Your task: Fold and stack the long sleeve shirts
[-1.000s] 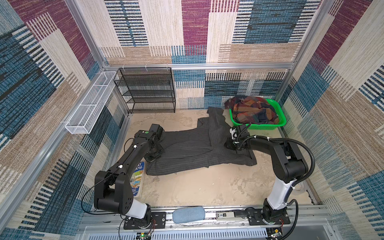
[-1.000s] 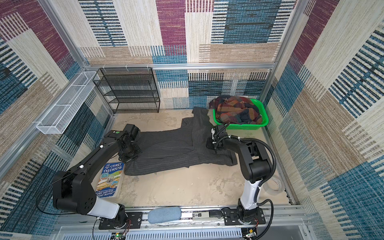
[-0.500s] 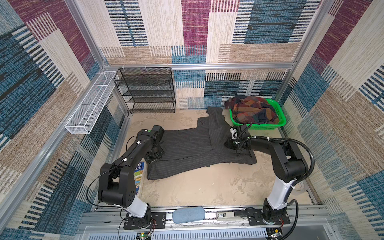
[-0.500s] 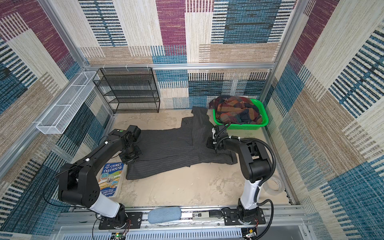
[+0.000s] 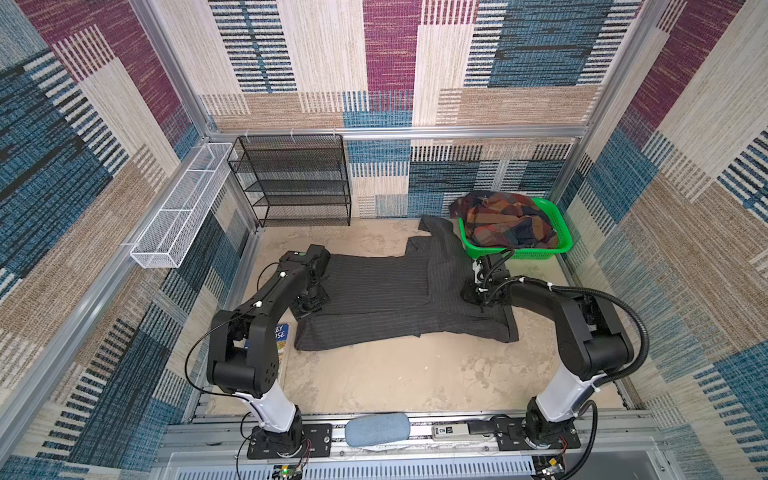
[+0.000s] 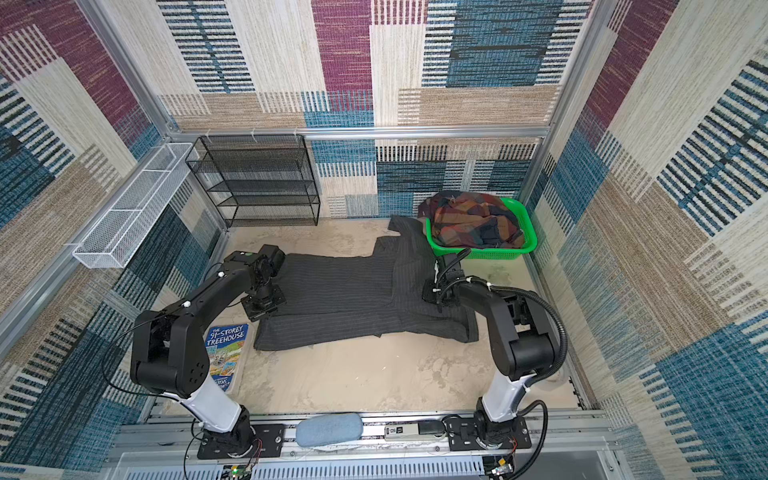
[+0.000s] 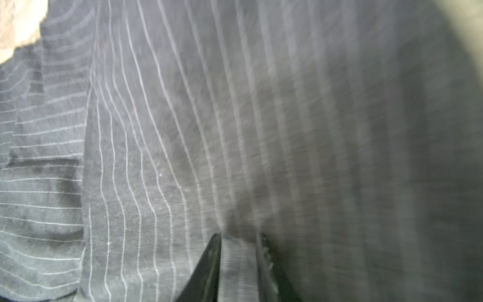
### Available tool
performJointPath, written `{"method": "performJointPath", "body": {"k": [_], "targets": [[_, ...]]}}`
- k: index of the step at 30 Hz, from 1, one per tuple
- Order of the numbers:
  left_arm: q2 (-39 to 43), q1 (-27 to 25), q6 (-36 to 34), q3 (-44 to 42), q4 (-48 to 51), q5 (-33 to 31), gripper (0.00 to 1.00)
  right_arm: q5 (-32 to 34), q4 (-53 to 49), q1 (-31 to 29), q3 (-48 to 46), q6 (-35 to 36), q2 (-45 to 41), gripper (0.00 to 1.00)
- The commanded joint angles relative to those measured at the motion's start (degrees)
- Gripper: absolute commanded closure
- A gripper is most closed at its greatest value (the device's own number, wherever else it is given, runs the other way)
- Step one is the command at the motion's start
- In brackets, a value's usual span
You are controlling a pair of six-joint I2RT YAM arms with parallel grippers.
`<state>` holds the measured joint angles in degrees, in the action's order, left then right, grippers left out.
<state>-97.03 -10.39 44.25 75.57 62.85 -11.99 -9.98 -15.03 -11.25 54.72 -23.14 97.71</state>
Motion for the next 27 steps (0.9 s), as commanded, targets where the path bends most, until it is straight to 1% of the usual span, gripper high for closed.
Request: {"method": "performJointPath", "body": {"k": [1, 7, 11, 13, 15, 17, 19, 22, 25, 27], "targets": [[-1.71, 0.26, -2.52, 3.40, 0.34, -2.81, 1.00, 1.97, -1.23, 0.02, 0.60, 0.11, -1.92, 0.69], [-10.20, 0.46, -4.19, 8.92, 0.29, -4.16, 1.00, 2.67, -0.53, -0.01, -1.04, -0.83, -2.10, 0.67], [-16.90, 0.68, -5.83, 13.29, 0.32, -6.16, 1.00, 6.32, -1.90, 0.05, -2.14, -1.59, -0.33, 0.67], [-19.72, 1.18, -6.07, 15.56, 0.62, -6.41, 1.00, 6.57, -2.33, 0.08, -1.61, -1.14, 0.31, 0.68], [-21.35, 1.84, -5.56, 17.79, 1.40, -6.12, 0.92, 5.92, -3.05, 0.00, -0.01, -0.50, -0.08, 0.67], [-20.61, 2.13, -5.22, 19.68, 2.52, -6.16, 0.81, 5.49, -4.43, 0.00, 2.33, 0.24, -1.66, 0.64], [-17.92, 2.22, -4.97, 20.82, 2.58, -6.01, 0.70, 5.35, -6.27, -0.24, 4.46, 1.12, -3.30, 0.61], [-13.65, 2.21, -5.42, 22.36, 2.78, -5.55, 0.58, 6.14, -9.72, -1.56, 6.93, 2.15, -5.96, 0.57], [-10.01, 2.05, -4.97, 23.28, 2.98, -3.79, 0.58, 7.12, -12.03, -4.60, 7.76, 2.08, -8.51, 0.56], [-9.17, 1.01, -4.90, 23.69, 2.14, -0.77, 0.62, 6.77, -13.30, -6.76, 8.20, 1.13, -9.15, 0.55]]}}
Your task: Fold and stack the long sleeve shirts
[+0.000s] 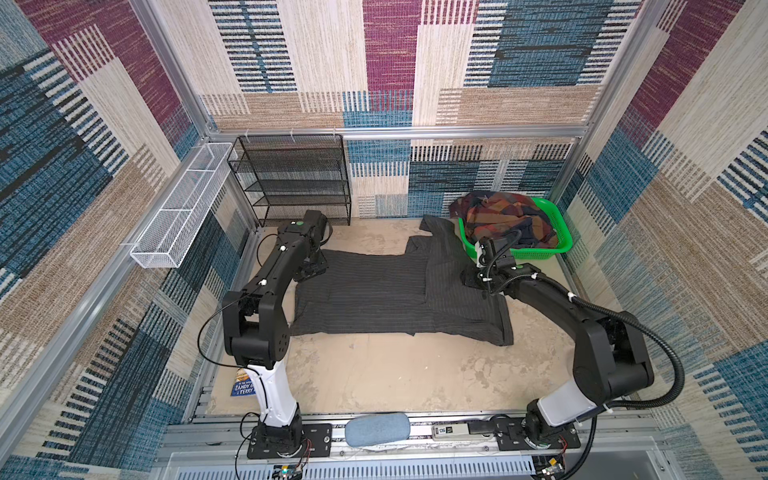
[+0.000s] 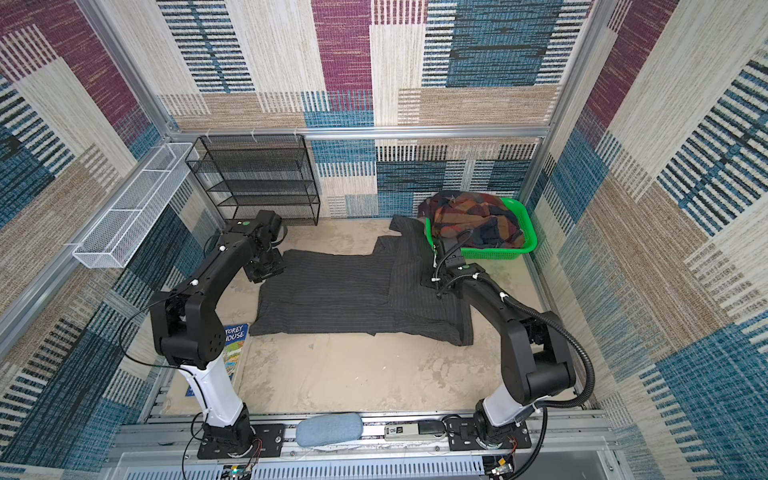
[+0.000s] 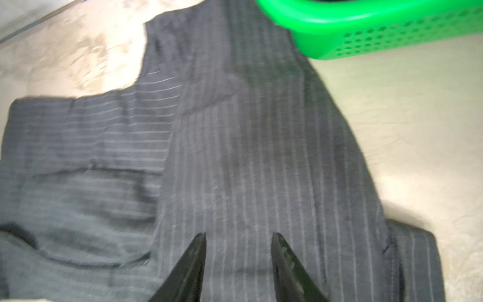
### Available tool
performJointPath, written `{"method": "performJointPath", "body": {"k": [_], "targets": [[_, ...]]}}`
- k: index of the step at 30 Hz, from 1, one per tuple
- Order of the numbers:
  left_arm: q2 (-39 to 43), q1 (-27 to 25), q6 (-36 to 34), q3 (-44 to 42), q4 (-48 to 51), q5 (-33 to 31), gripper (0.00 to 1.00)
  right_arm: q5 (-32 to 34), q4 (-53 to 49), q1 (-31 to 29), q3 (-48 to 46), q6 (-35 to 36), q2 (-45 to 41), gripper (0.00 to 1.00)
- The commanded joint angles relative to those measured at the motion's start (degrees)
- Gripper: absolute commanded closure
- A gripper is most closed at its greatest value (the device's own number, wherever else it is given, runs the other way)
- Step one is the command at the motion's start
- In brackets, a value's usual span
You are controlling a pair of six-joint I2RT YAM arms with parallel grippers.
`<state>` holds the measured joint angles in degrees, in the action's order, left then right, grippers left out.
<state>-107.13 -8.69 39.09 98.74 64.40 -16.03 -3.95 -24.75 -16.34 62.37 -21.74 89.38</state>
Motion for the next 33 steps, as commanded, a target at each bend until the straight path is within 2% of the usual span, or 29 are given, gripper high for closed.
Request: {"method": "performJointPath", "body": {"k": [1, 2, 5, 9, 12, 20, 25, 29, 33], "targets": [[0.66, -1.62, 0.41, 0.71, 0.02, 5.37, 0.67, 0.48, -4.18, -2.86, 0.49, -1.11, -1.02, 0.56], [0.32, -2.83, 0.63, 0.57, -0.68, 7.34, 0.73, 0.39, -4.69, -4.16, 0.18, -1.95, -1.46, 0.56], [-0.70, -6.48, 1.67, -2.05, -4.41, 11.81, 0.83, 1.30, -6.19, -7.65, -2.09, -5.55, -3.41, 0.55], [-3.84, -8.13, 3.93, -6.37, -9.43, 16.12, 0.93, -0.71, -3.20, -8.45, -8.76, -10.00, -5.86, 0.58], [-5.71, -8.27, 5.12, -8.97, -11.61, 17.89, 0.97, -0.99, -2.91, -8.67, -12.66, -12.91, -8.00, 0.62], [-6.11, -8.27, 6.36, -15.22, -15.21, 15.64, 0.99, -2.27, -1.28, -8.71, -26.27, -21.81, -15.15, 0.68], [-7.03, -7.95, 5.96, -19.02, -16.44, 13.23, 1.00, 0.28, -1.23, -8.75, -32.31, -24.74, -15.82, 0.69], [-6.82, -6.65, 5.83, -21.48, -16.95, 12.32, 1.00, 5.15, -4.79, -8.71, -32.10, -25.50, -18.21, 0.69], [-5.19, -5.21, 5.58, -23.79, -16.97, 12.43, 1.00, 8.28, -9.78, -8.71, -26.62, -24.50, -22.36, 0.69]]}}
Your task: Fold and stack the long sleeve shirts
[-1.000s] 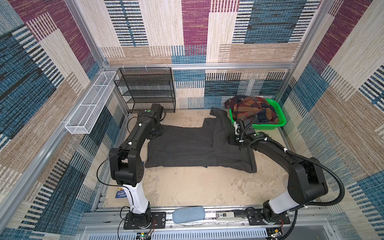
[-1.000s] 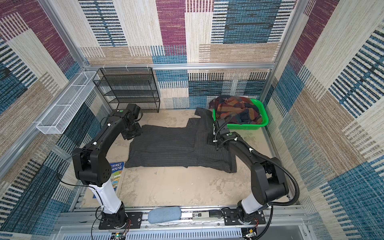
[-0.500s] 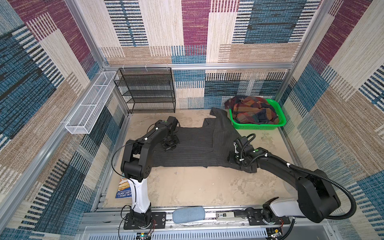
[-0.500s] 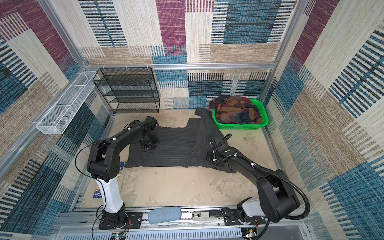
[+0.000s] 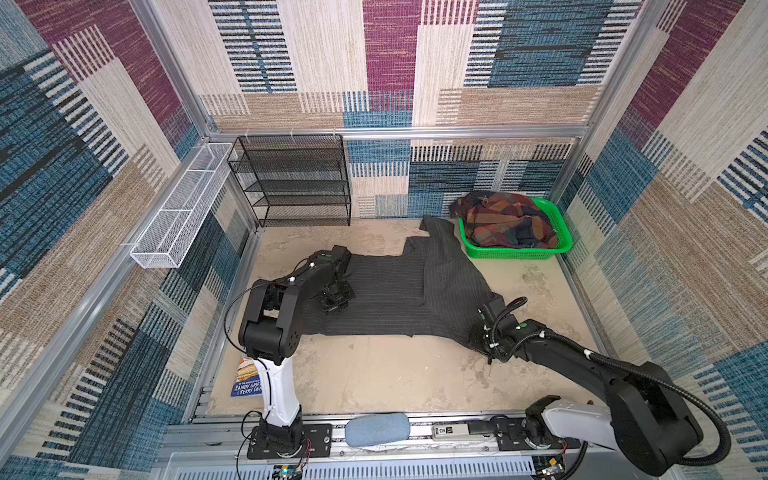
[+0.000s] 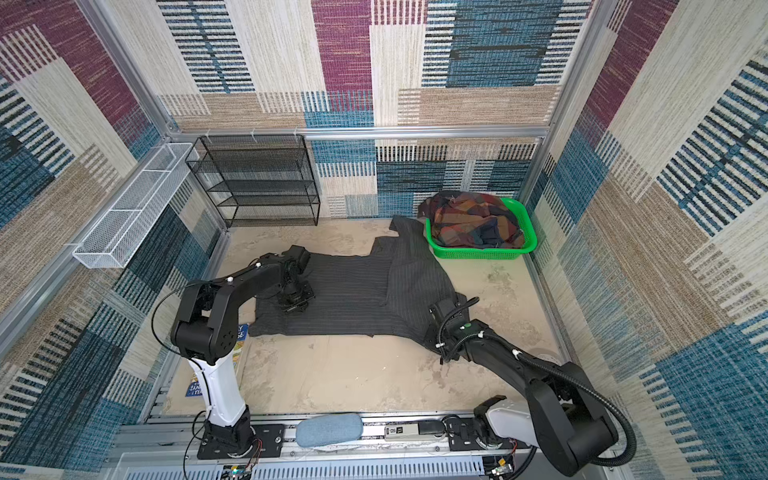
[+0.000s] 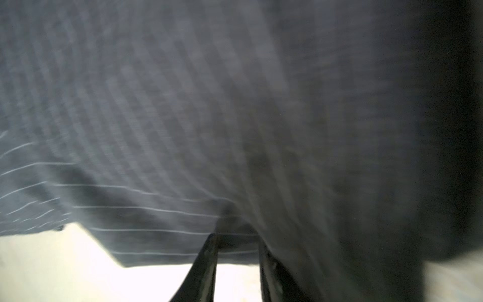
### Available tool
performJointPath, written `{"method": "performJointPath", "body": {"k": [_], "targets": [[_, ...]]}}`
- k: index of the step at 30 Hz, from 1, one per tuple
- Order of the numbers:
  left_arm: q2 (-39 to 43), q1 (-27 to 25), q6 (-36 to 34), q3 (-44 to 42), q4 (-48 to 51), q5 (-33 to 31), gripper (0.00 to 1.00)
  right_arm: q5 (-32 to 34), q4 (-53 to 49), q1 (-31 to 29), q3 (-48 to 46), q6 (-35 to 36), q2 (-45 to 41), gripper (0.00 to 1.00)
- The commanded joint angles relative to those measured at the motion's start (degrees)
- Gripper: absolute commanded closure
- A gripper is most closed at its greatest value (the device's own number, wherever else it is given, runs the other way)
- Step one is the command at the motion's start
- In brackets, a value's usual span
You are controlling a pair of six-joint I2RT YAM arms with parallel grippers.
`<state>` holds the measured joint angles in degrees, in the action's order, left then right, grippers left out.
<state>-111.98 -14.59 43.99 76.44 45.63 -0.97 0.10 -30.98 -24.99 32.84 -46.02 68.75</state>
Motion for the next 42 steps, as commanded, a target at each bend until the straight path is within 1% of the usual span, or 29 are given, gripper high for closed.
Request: {"method": "performJointPath", "body": {"k": [1, 5, 8, 12, 13, 15, 18, 21, 24, 26, 29, 32, 34, 37, 38, 42], "targets": [[0.35, 0.87, 0.60, -1.73, 2.06, -2.50, 1.00, 4.22, -4.28, -0.06, 4.81, 0.68, -1.96, 0.69], [4.07, 1.14, 0.22, -1.73, 4.18, -4.45, 1.00, 6.76, -8.75, -0.06, 15.05, 5.35, 2.43, 0.68], [6.73, 1.14, -0.13, -2.35, 4.88, -3.33, 1.00, 6.65, -6.25, -0.06, 22.47, 10.62, 8.35, 0.64], [9.11, 0.90, -0.25, -0.25, 4.91, 0.15, 0.98, 8.88, -1.20, -0.04, 36.61, 17.50, 21.33, 0.53], [9.34, 0.64, -0.44, 0.85, 4.91, 1.03, 0.97, 10.08, 0.38, 0.11, 39.90, 19.34, 25.15, 0.51], [8.99, 0.00, -1.33, 3.28, 4.91, 2.67, 0.96, 10.37, 2.60, 1.03, 48.81, 22.42, 32.85, 0.48], [8.75, -0.76, -1.70, 5.26, 4.99, 4.77, 0.96, 10.71, 3.46, 3.24, 62.50, 24.70, 44.57, 0.48], [9.23, -1.14, -2.20, 5.60, 4.91, 5.49, 0.96, 10.74, 3.22, 5.00, 74.33, 26.52, 54.63, 0.48], [9.77, -1.23, -2.55, 5.25, 4.92, 5.80, 0.96, 9.91, -0.31, 6.52, 85.98, 27.71, 64.36, 0.49], [10.06, -1.22, -2.84, 5.16, 4.96, 5.89, 0.96, 8.21, -1.03, 7.27, 91.19, 28.08, 68.96, 0.49], [9.69, -1.24, -3.29, 5.12, 4.91, 5.46, 0.97, 6.33, -0.56, 7.67, 95.62, 28.43, 73.65, 0.49], [8.83, -1.23, -3.37, 5.21, 4.94, 5.81, 0.97, 6.06, -1.36, 7.85, 99.32, 28.35, 77.21, 0.49], [8.18, -1.23, -3.19, 5.21, 4.94, 6.15, 0.97, 4.83, -0.42, 8.07, 99.70, 28.36, 78.31, 0.50], [7.72, -1.26, -3.13, 5.05, 4.95, 6.18, 0.97, 3.78, 0.57, 8.27, 100.03, 28.69, 79.32, 0.54], [7.80, -1.25, -3.12, 4.93, 4.92, 6.08, 0.97, 3.90, 0.54, 8.34, 100.21, 28.76, 79.44, 0.57], [8.31, -1.31, -3.03, 4.68, 4.92, 5.51, 0.98, 3.52, 1.29, 8.56, 98.73, 29.43, 78.16, 0.75]]}}
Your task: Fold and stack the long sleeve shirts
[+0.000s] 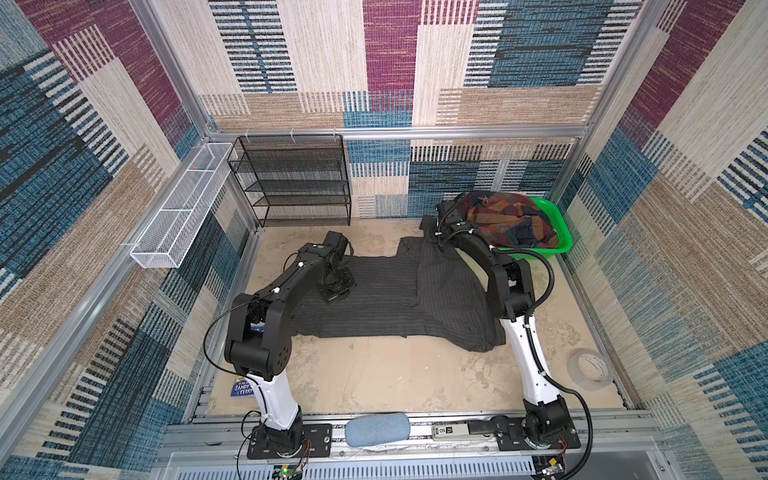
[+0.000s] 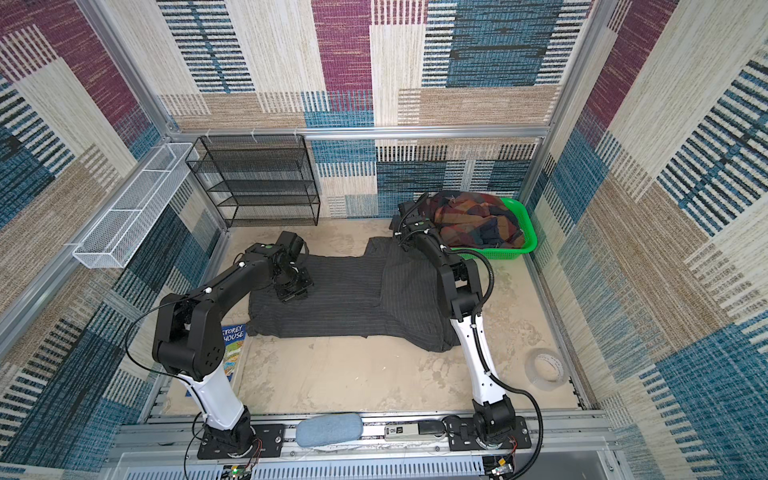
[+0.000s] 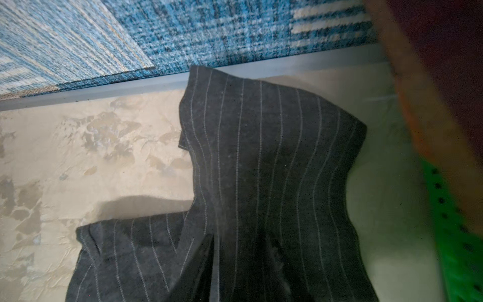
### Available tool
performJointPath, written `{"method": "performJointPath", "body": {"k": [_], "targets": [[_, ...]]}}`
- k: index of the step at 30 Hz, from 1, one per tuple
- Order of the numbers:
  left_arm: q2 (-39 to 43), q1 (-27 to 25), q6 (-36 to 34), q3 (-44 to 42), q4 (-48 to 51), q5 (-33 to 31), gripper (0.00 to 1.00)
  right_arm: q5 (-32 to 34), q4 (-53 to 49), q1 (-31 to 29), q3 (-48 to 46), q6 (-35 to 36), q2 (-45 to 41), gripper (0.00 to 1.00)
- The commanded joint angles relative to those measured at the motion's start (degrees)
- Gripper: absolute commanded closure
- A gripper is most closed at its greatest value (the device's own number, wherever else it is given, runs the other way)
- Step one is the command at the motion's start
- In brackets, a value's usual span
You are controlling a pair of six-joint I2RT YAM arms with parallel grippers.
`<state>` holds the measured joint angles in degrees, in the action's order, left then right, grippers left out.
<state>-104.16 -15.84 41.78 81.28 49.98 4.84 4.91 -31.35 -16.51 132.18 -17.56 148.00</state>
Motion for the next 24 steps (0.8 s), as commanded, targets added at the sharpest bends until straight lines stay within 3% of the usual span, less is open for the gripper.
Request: {"method": "performJointPath", "body": {"k": [1, 5, 14, 24], "targets": [[0.61, 0.04, -0.83, -0.25, 0.61, -0.59, 0.98, -1.68, 1.80, 0.12, -1.05, 1.24, -1.78, 0.80], [1.47, 0.04, -0.49, -0.24, 0.57, -0.93, 0.98, -3.84, 4.43, -0.71, -8.00, 3.43, -9.04, 0.90], [5.69, 0.02, 0.25, -1.71, 0.14, -2.20, 0.98, -3.27, 6.92, -8.14, -29.21, 8.25, -31.46, 0.93], [11.06, 0.02, 1.18, -5.23, -0.42, -3.92, 0.97, -16.43, 9.62, -17.35, -56.89, 5.72, -54.33, 0.90]]}}
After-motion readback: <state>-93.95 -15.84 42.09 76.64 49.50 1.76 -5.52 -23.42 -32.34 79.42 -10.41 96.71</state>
